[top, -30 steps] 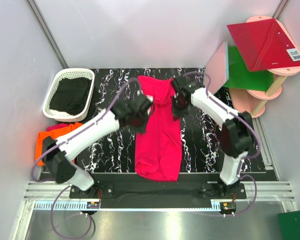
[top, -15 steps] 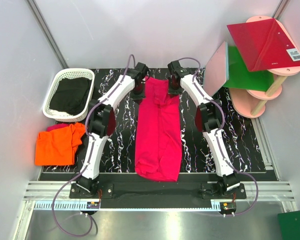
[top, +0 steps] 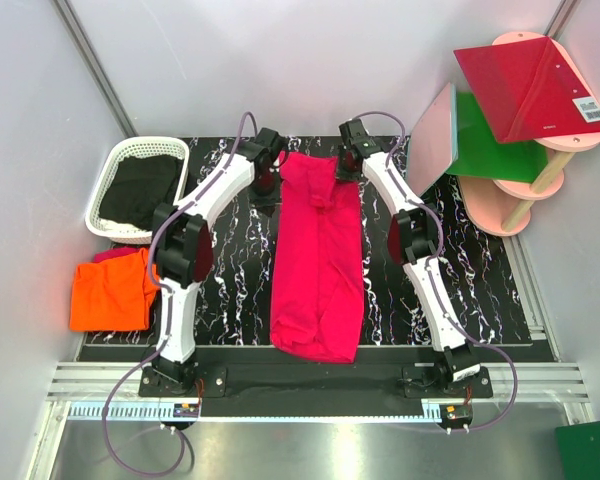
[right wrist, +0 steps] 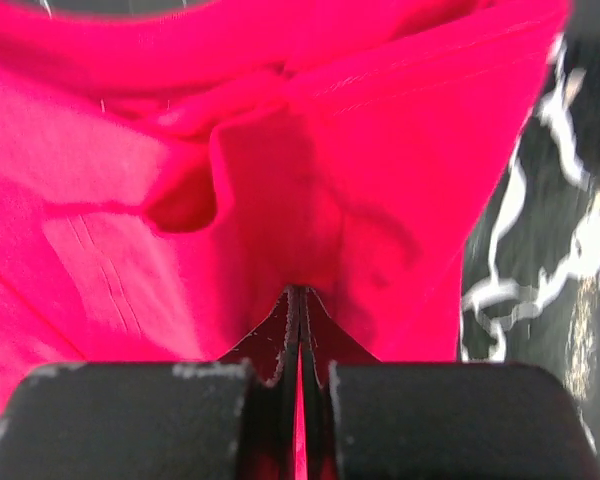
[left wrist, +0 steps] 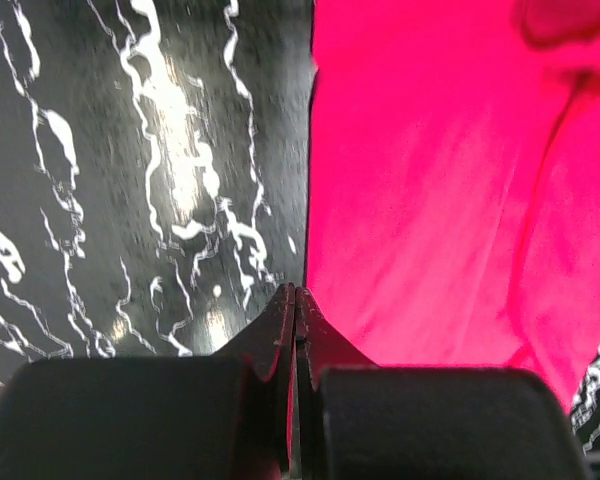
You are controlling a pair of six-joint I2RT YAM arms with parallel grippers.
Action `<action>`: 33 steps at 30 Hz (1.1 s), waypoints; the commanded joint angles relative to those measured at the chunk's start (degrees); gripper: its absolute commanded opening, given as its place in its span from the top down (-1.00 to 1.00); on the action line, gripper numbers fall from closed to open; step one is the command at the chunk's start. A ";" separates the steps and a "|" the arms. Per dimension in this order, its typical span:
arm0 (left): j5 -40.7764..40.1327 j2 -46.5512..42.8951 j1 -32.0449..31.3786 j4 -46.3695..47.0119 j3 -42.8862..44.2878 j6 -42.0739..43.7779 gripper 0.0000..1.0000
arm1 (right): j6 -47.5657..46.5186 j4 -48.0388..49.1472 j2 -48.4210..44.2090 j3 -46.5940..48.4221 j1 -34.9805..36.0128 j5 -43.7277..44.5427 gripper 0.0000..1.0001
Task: Fold and stack the t-shirts
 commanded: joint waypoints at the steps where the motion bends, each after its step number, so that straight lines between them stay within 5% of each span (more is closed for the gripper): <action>1: 2.90 -4.25 0.08 1.77 -3.58 -0.40 1.00 | 3.29 8.22 4.04 3.89 -3.09 1.65 1.00; 6: 3.77 -7.23 -0.27 2.73 -5.42 0.12 0.88 | 3.03 12.34 4.05 4.16 -5.90 -1.49 1.00; 9: 8.16 -11.01 -1.32 5.18 -7.53 0.83 0.48 | 1.36 12.88 -2.86 3.46 -6.08 -5.80 1.00; 13: 13.62 -17.07 -5.35 8.35 -12.45 0.74 -0.68 | 1.62 13.32 -15.79 -7.13 -5.90 -9.68 0.87; 15: 15.02 -20.15 -9.13 9.06 -15.96 0.91 -0.89 | 2.06 13.06 -24.72 -12.43 -5.90 -11.52 0.67; 23: 24.08 -25.52 -20.38 13.27 -34.40 0.57 -0.70 | 4.86 11.22 -51.83 -41.52 -5.20 -13.73 0.47; 33: 30.06 -21.84 -23.12 22.77 -45.16 -1.19 -0.45 | 8.83 9.89 -74.96 -69.47 -5.03 -13.90 0.46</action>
